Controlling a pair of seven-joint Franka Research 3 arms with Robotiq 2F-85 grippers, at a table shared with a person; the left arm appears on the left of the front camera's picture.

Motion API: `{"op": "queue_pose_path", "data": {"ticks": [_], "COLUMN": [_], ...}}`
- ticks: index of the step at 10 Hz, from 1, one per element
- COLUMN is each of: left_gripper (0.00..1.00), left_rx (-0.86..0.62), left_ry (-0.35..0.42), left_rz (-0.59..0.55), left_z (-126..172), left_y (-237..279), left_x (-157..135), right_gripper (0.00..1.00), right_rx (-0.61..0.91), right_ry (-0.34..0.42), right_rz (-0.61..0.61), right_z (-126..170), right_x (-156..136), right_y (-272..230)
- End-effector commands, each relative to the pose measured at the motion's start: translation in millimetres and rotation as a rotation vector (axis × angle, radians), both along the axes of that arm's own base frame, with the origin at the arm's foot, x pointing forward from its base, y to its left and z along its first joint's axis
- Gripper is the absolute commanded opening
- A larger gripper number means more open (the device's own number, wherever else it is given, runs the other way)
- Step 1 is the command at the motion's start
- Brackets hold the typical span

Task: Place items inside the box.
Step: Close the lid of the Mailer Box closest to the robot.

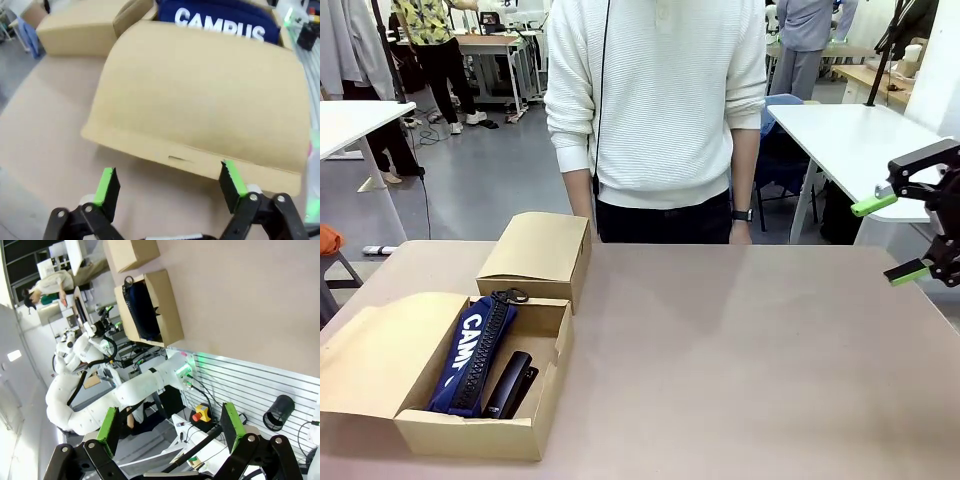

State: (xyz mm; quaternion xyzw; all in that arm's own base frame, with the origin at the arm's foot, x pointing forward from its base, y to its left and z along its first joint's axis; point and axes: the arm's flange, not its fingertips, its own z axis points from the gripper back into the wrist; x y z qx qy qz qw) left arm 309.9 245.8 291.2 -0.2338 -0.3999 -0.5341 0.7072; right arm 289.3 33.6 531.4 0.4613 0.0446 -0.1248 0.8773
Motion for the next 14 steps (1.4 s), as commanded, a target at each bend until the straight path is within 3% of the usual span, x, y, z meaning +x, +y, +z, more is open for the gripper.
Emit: {"op": "queue_pose_path", "data": {"ticks": [1, 4, 8, 11, 14], "left_gripper": [1.0, 1.0, 1.0, 1.0, 1.0], "left_rx": [0.04, 0.048, 0.065, 0.233, 0.24], "left_ry": [0.045, 0.073, 0.074, 0.109, 0.116], "left_rz": [-0.005, -0.007, 0.017, 0.006, 0.018], "left_z": [-23.5, -44.0, -43.0, -58.6, -66.1], "left_y": [-9.9, -28.3, -8.8, 2.9, 12.1], "left_x": [6.2, 15.7, 15.0, 4.8, 9.5], "right_gripper": [1.0, 1.0, 1.0, 1.0, 1.0], "right_rx": [0.003, 0.003, 0.003, 0.003, 0.003], "right_ry": [-0.019, -0.019, -0.019, -0.019, -0.019], "right_rz": [0.017, 0.017, 0.017, 0.017, 0.017], "right_z": [-0.2, -0.2, -0.2, -0.2, -0.2], "right_x": [1.2, 1.2, 1.2, 1.2, 1.2], "right_y": [-2.0, -2.0, -2.0, -2.0, -2.0]}}
